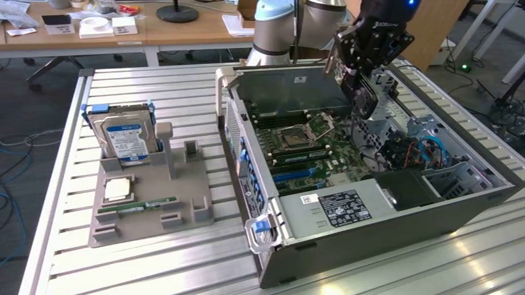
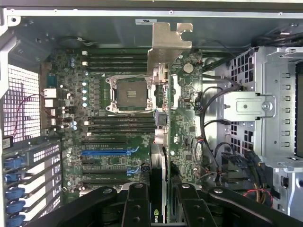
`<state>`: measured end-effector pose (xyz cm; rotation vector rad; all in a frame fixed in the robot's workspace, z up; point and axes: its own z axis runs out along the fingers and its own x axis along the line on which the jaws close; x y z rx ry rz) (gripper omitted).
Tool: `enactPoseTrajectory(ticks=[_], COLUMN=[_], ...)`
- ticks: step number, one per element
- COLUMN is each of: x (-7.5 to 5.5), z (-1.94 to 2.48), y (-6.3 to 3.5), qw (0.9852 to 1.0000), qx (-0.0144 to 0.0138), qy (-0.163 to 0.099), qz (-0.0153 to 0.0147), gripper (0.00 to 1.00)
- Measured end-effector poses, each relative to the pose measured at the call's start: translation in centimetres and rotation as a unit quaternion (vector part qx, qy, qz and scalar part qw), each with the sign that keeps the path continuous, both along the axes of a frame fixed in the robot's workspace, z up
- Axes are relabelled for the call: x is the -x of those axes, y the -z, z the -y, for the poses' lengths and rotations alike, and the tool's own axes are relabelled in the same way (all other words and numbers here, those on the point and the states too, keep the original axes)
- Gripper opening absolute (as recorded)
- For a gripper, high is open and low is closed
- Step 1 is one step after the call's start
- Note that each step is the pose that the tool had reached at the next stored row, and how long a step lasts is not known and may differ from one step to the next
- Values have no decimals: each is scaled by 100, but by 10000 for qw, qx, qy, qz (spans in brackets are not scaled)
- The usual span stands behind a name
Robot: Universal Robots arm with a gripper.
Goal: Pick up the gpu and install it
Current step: 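Pick up the gpu and move the gpu toward the slot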
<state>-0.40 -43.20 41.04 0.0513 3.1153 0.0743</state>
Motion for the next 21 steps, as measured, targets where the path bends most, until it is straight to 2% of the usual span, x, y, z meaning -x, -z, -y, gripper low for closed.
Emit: enactPoseTrajectory(ticks=[21], x=[-73], z=[0], y=[0], qw=[10000], qx=[0], qy=[0], qz=[0], gripper=[26])
